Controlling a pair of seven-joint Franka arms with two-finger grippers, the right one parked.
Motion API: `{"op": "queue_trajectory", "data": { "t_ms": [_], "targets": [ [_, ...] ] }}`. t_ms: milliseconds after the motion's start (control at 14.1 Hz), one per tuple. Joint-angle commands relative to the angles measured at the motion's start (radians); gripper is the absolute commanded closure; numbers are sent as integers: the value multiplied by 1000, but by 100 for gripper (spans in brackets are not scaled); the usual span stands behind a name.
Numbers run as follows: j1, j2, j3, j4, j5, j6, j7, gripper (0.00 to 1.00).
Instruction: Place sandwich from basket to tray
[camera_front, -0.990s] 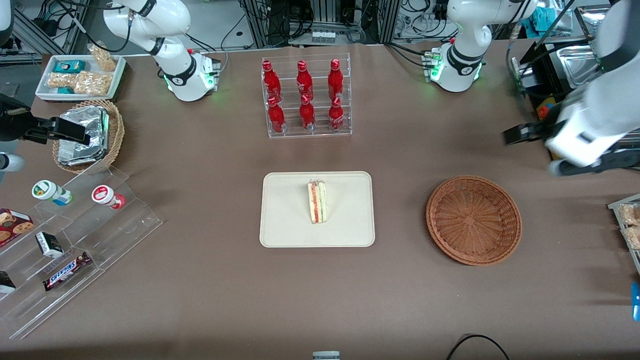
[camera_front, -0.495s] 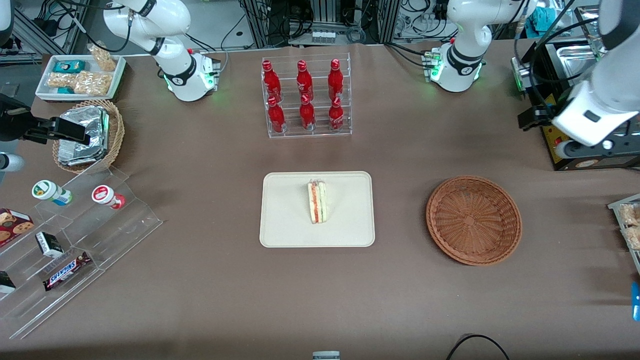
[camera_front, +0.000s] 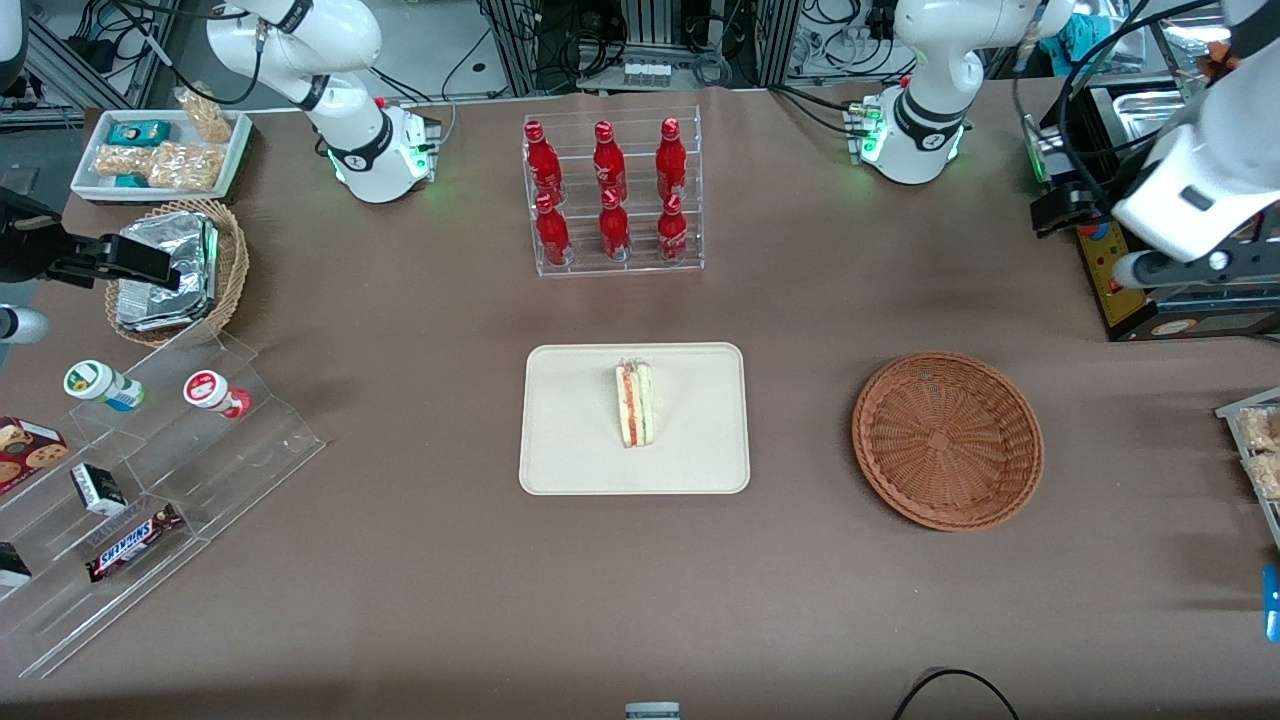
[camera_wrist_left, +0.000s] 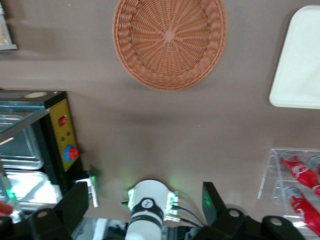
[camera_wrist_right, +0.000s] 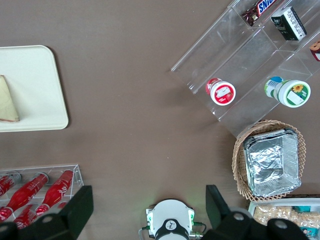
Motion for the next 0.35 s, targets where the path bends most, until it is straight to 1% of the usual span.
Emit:
{"op": "queue_trajectory", "data": {
  "t_ms": [0, 283],
  "targets": [
    [18, -49, 2, -54, -25, 46, -11, 0],
    [20, -27, 2, -29, -17, 48, -22, 0]
  ]
}}
